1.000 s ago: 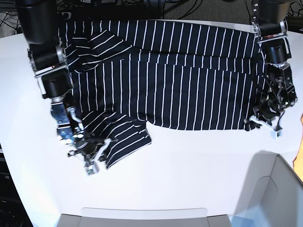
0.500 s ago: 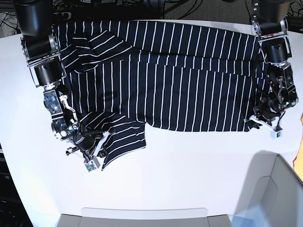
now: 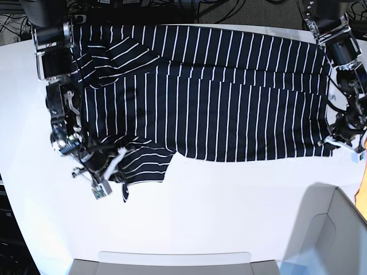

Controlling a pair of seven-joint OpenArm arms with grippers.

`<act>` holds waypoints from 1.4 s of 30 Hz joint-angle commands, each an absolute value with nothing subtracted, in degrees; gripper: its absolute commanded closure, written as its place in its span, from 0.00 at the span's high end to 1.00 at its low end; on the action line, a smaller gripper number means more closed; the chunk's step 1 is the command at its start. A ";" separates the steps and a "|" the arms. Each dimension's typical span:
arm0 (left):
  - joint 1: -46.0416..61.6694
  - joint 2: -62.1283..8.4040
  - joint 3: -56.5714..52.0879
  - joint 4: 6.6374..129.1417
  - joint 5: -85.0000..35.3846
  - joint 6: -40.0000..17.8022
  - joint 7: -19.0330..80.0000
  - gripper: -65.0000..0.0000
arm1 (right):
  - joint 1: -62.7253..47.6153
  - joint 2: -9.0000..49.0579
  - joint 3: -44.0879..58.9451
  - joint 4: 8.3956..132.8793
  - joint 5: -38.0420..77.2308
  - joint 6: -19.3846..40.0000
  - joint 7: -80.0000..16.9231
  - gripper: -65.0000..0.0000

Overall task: Fold the T-shirt properly
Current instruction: 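Lift the hem with both grippers and fold it toward the collar, then lay the hem onto the folded shirt with both grippers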

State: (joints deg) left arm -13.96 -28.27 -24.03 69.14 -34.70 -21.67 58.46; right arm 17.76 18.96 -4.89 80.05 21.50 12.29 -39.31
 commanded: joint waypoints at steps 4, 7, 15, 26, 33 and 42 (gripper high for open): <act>-11.74 -29.41 -24.40 75.30 -35.82 -21.93 58.24 0.00 | 14.90 19.82 -2.24 86.55 21.93 12.26 -38.64 0.00; -9.89 -29.49 -24.66 77.93 -35.82 -21.93 58.24 0.00 | 11.47 19.82 -0.22 90.59 21.93 12.26 -40.31 0.00; -5.05 -30.37 -24.66 82.95 -35.82 -21.93 58.24 0.00 | 2.86 19.82 5.58 99.74 21.93 12.26 -41.01 0.00; 0.75 -30.20 -28.26 89.19 -35.82 -21.93 58.33 0.00 | -5.93 21.76 13.67 107.03 29.67 12.35 -41.01 0.00; 3.21 -30.29 -28.35 91.65 -35.82 -21.93 58.33 0.00 | -10.51 22.37 17.27 111.52 30.46 12.35 -43.21 0.00; 7.78 -30.37 -31.25 95.08 -35.82 -21.93 58.86 0.00 | -15.16 22.37 21.49 116.35 30.46 12.35 -46.20 0.00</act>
